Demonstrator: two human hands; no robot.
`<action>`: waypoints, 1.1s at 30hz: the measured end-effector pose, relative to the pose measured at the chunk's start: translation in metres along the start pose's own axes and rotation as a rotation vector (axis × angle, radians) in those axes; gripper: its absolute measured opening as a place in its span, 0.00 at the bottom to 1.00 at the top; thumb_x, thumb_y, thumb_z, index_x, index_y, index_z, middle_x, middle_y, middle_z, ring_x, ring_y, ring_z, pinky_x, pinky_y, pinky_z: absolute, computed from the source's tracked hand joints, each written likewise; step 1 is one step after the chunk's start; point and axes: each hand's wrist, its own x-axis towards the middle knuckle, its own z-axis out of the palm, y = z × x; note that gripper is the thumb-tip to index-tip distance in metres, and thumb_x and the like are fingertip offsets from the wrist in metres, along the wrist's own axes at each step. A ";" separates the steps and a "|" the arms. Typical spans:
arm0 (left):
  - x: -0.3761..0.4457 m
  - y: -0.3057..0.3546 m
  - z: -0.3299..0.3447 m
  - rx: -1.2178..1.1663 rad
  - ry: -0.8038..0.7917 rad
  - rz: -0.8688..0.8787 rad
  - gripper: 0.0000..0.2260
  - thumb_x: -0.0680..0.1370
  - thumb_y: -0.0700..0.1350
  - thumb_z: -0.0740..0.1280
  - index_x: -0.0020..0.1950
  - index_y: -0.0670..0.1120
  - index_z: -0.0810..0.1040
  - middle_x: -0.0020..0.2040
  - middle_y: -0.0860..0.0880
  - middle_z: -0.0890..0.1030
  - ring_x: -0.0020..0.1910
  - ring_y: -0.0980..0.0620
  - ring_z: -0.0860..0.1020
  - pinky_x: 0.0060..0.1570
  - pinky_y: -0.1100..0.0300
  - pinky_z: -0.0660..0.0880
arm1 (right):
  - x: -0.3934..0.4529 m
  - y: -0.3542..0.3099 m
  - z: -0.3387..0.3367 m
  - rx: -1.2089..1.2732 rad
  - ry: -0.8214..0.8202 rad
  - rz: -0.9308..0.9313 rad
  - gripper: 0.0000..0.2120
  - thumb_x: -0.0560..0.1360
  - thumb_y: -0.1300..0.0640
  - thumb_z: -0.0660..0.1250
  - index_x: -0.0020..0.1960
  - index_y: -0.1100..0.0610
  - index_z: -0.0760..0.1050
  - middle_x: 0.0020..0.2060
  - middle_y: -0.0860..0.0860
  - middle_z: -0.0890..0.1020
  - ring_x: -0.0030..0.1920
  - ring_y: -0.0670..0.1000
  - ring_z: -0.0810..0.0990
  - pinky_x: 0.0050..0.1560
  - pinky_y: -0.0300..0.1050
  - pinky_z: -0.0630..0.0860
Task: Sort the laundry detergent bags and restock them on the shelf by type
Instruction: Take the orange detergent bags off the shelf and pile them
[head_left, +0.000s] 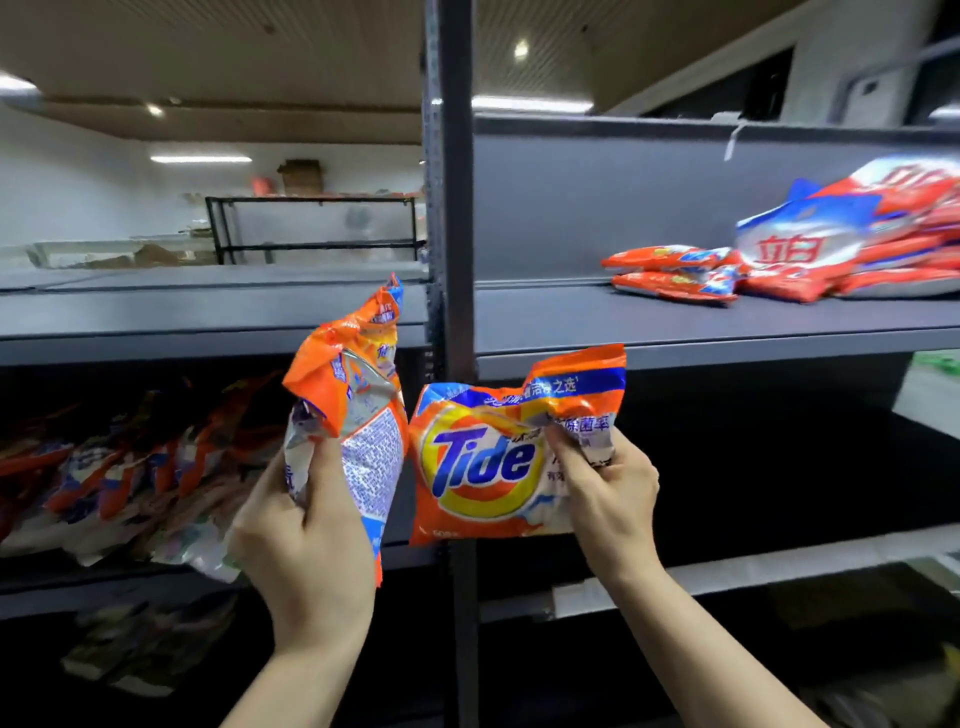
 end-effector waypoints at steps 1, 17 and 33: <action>-0.002 0.007 0.009 -0.022 -0.015 0.023 0.09 0.78 0.46 0.66 0.38 0.48 0.78 0.32 0.58 0.80 0.32 0.64 0.73 0.38 0.61 0.72 | 0.008 -0.005 -0.012 0.005 0.029 -0.018 0.06 0.73 0.46 0.70 0.44 0.48 0.80 0.40 0.46 0.86 0.42 0.48 0.85 0.46 0.58 0.81; -0.053 0.060 0.249 -0.191 -0.054 0.191 0.20 0.77 0.49 0.64 0.30 0.40 0.63 0.29 0.52 0.59 0.32 0.57 0.59 0.32 0.52 0.62 | 0.262 0.008 -0.203 0.017 0.492 -0.108 0.10 0.68 0.46 0.72 0.39 0.53 0.79 0.36 0.45 0.82 0.41 0.46 0.79 0.52 0.51 0.78; -0.060 0.070 0.451 -0.012 -0.029 0.333 0.20 0.78 0.51 0.62 0.29 0.48 0.60 0.35 0.47 0.60 0.35 0.53 0.54 0.33 0.55 0.54 | 0.482 0.095 -0.256 -1.042 0.189 -0.067 0.31 0.70 0.51 0.72 0.66 0.61 0.66 0.65 0.60 0.70 0.65 0.60 0.69 0.62 0.54 0.68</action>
